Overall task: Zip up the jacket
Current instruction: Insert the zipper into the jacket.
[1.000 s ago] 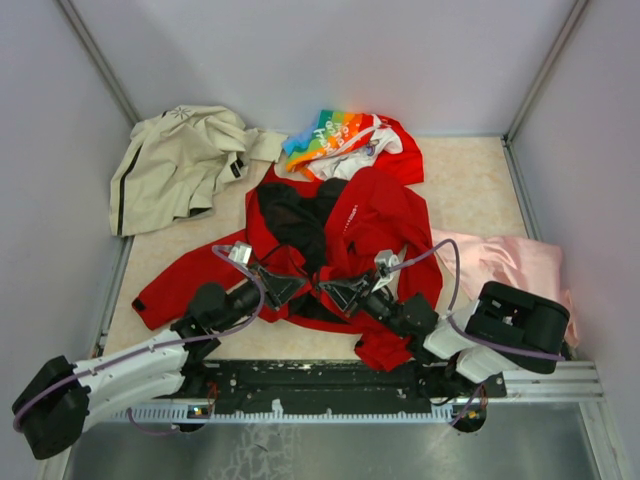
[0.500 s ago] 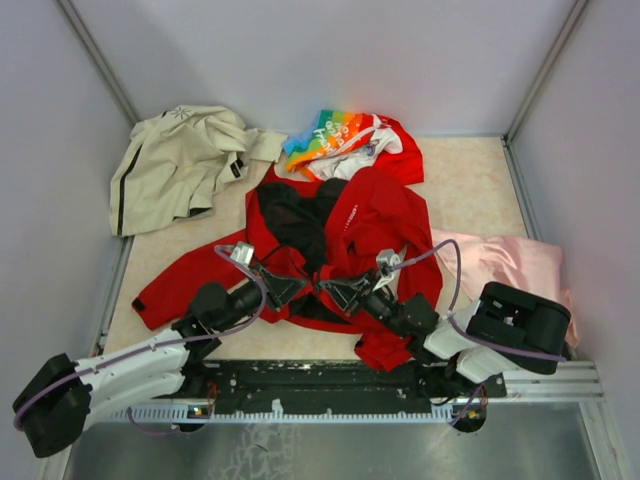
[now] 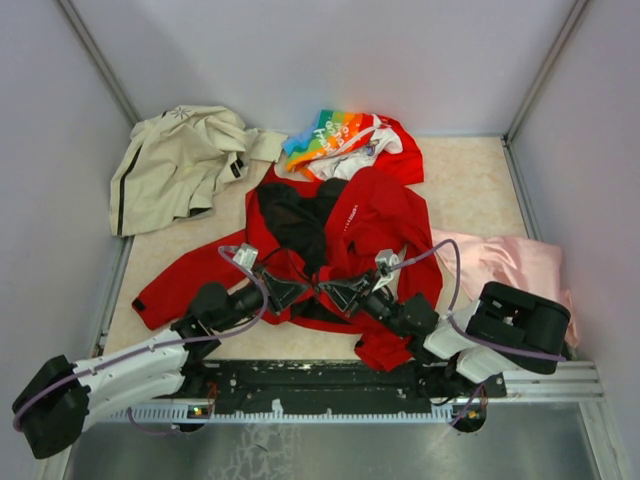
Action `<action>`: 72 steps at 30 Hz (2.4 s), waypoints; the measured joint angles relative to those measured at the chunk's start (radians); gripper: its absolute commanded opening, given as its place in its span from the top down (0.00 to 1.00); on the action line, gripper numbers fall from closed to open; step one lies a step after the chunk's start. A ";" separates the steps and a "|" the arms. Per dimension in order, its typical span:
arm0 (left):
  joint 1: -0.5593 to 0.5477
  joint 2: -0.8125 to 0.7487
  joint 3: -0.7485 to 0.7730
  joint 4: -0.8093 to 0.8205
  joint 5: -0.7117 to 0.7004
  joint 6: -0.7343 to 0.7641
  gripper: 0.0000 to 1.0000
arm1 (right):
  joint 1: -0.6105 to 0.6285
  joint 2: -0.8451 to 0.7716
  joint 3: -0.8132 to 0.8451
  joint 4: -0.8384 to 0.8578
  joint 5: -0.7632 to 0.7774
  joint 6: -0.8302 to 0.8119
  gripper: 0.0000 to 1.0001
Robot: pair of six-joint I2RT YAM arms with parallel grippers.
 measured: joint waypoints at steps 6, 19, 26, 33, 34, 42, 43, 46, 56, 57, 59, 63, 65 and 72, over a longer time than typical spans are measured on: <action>0.000 -0.030 0.017 -0.068 0.022 0.055 1.00 | -0.001 0.000 0.000 0.000 -0.019 0.000 1.00; -0.005 -0.020 0.096 -0.220 0.071 0.178 1.00 | -0.020 0.001 0.006 -0.002 -0.039 0.012 1.00; -0.050 -0.029 0.105 -0.283 0.057 0.228 1.00 | -0.040 0.040 0.018 -0.004 -0.064 0.030 1.00; -0.065 -0.051 0.105 -0.311 0.017 0.215 0.93 | -0.044 0.057 0.032 -0.002 -0.076 0.036 1.00; -0.067 -0.053 0.104 -0.312 0.004 0.204 0.91 | -0.045 0.057 0.032 -0.002 -0.076 0.036 1.00; -0.072 -0.102 0.057 -0.299 -0.091 0.061 0.72 | -0.048 0.057 0.032 0.000 -0.083 0.036 1.00; -0.073 -0.105 0.050 -0.293 -0.095 0.043 0.71 | -0.049 0.057 0.032 0.000 -0.084 0.036 1.00; -0.073 -0.106 0.035 -0.275 -0.107 -0.008 0.69 | -0.050 0.057 0.032 0.000 -0.085 0.036 1.00; -0.073 -0.100 -0.015 -0.172 -0.112 -0.140 0.62 | -0.052 0.059 0.032 0.001 -0.089 0.038 1.00; -0.073 -0.096 -0.015 -0.161 -0.111 -0.148 0.61 | -0.052 0.060 0.032 0.001 -0.090 0.039 1.00; -0.073 -0.092 -0.015 -0.144 -0.109 -0.163 0.60 | -0.052 0.060 0.032 0.001 -0.090 0.040 1.00; -0.073 -0.090 -0.017 -0.115 -0.106 -0.182 0.60 | -0.052 0.066 0.032 0.002 -0.090 0.041 1.00; -0.073 -0.090 -0.019 -0.106 -0.105 -0.192 0.60 | -0.052 0.068 0.032 0.003 -0.090 0.042 1.00; -0.073 -0.061 -0.021 -0.085 -0.100 -0.201 0.63 | -0.051 0.068 0.032 0.003 -0.090 0.043 1.00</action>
